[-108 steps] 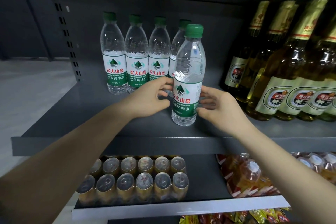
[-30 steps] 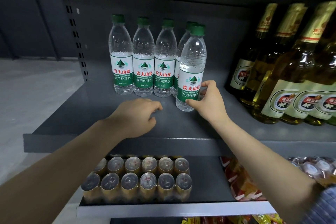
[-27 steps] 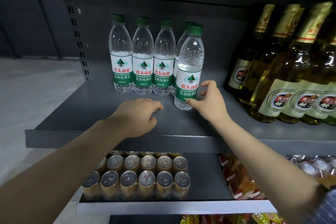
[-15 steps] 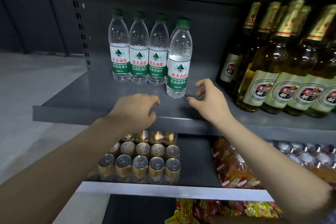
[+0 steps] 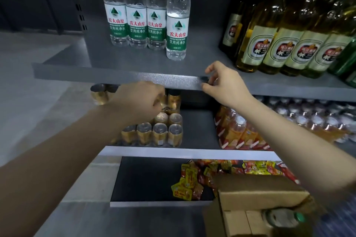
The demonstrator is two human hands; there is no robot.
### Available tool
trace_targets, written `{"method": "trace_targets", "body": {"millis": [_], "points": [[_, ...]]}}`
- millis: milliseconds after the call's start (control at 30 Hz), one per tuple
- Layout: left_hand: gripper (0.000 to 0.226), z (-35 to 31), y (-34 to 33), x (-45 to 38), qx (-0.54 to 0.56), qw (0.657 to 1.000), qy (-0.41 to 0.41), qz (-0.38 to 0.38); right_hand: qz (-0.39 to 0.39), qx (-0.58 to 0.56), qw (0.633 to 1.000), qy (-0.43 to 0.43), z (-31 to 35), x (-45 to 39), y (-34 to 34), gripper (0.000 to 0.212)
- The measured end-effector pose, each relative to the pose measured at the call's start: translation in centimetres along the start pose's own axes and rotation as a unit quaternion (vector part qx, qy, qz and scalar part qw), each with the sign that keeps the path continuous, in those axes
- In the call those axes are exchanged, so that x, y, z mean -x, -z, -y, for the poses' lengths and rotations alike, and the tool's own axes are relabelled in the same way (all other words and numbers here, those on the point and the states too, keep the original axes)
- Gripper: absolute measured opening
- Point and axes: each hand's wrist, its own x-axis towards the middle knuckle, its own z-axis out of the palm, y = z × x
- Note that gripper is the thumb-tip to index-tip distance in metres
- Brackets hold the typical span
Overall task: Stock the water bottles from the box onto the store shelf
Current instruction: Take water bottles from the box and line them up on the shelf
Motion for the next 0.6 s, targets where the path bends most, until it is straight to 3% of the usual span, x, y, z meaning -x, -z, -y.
{"method": "trace_targets", "body": {"millis": [600], "points": [[0.030,-5.2,-0.6,10.1,0.030,0.999,-0.013,0.019,0.043,0.013,0.998,-0.048,0.8,12.8,1.1,0.030]]}}
